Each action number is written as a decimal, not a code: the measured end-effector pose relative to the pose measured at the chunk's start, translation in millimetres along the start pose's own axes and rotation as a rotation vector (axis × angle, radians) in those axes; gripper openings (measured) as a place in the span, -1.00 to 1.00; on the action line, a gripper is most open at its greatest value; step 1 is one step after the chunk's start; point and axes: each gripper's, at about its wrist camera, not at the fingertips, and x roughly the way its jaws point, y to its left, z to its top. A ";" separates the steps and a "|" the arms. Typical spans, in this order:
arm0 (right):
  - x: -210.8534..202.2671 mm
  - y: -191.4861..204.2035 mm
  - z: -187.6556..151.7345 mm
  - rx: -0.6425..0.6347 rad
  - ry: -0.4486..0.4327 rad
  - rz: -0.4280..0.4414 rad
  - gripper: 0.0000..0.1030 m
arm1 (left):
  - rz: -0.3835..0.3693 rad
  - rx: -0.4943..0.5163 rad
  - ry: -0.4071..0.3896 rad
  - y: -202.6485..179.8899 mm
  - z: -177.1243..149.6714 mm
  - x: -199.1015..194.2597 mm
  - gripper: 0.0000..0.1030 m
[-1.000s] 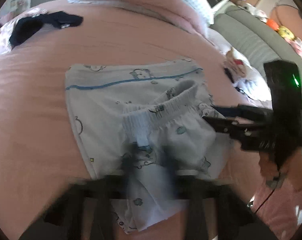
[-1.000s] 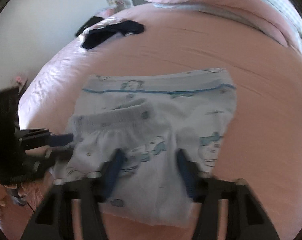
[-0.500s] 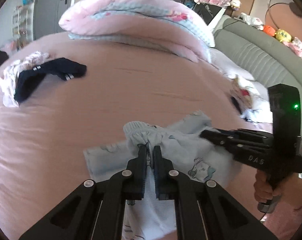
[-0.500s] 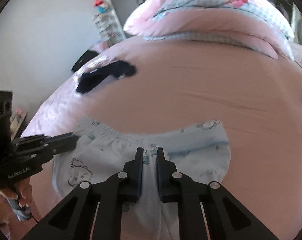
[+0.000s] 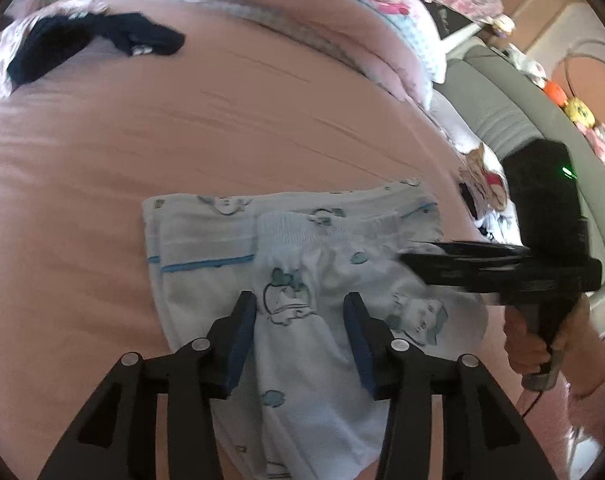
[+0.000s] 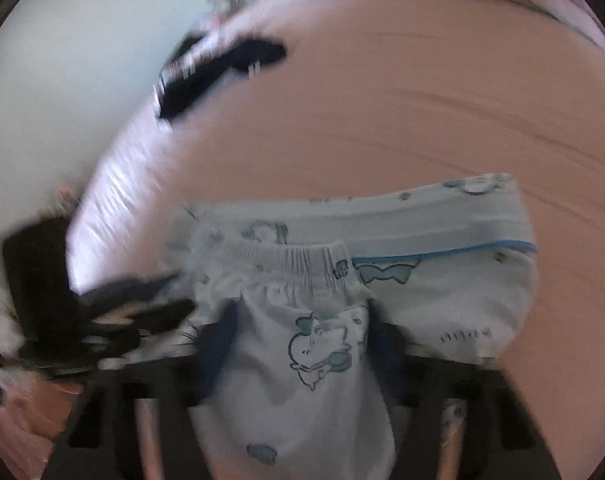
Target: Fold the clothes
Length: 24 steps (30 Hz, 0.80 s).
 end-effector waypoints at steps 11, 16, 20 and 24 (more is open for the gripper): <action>-56.4 31.1 -8.8 -0.164 -0.352 -0.135 -0.68 | 0.131 0.133 -0.181 -25.1 19.4 -12.2 -0.69; 6.5 -4.1 8.3 -0.077 -0.212 -0.173 -0.55 | 0.093 0.026 -0.101 4.9 25.5 12.5 -0.64; -34.7 2.8 5.8 0.005 -0.291 -0.134 -0.04 | 0.095 0.069 -0.222 -3.6 24.7 -27.8 -0.63; -45.4 24.3 -6.5 -0.078 -0.308 -0.323 0.11 | 0.119 0.126 -0.160 -14.2 17.4 -11.8 -0.63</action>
